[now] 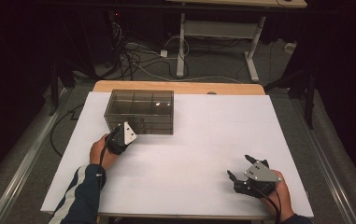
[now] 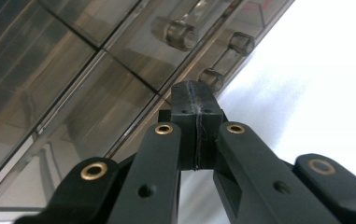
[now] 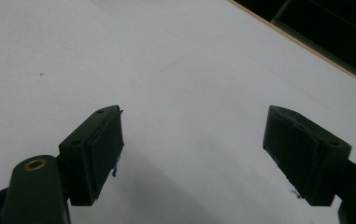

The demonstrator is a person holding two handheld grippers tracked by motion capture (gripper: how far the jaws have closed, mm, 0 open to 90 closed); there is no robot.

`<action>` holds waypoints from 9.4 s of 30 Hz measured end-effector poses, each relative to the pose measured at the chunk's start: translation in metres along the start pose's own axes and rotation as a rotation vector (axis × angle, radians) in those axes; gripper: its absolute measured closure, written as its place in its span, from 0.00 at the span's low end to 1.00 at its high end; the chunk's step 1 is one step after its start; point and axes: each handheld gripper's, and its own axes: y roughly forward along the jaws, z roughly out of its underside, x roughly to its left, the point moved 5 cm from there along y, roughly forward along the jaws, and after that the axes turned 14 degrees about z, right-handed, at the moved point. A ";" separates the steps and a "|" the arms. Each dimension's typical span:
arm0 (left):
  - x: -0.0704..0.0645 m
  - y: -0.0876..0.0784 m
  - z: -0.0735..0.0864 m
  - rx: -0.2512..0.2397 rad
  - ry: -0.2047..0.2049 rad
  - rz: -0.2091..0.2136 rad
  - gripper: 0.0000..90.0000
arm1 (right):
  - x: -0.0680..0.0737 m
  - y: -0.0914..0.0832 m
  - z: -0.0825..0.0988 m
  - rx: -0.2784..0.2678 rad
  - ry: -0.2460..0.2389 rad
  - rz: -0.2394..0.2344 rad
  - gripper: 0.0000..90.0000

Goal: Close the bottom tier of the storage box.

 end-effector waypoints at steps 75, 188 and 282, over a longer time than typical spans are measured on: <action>0.009 -0.055 -0.016 -0.301 -0.109 -0.041 0.69 | 0.002 0.000 0.000 0.004 -0.010 -0.010 0.23; -0.040 -0.089 -0.057 -0.450 -0.045 0.023 0.18 | 0.018 -0.007 -0.007 -0.019 -0.037 -0.065 0.23; -0.111 -0.067 0.024 -0.236 0.029 0.215 0.18 | 0.024 -0.017 -0.006 -0.030 -0.037 -0.067 0.23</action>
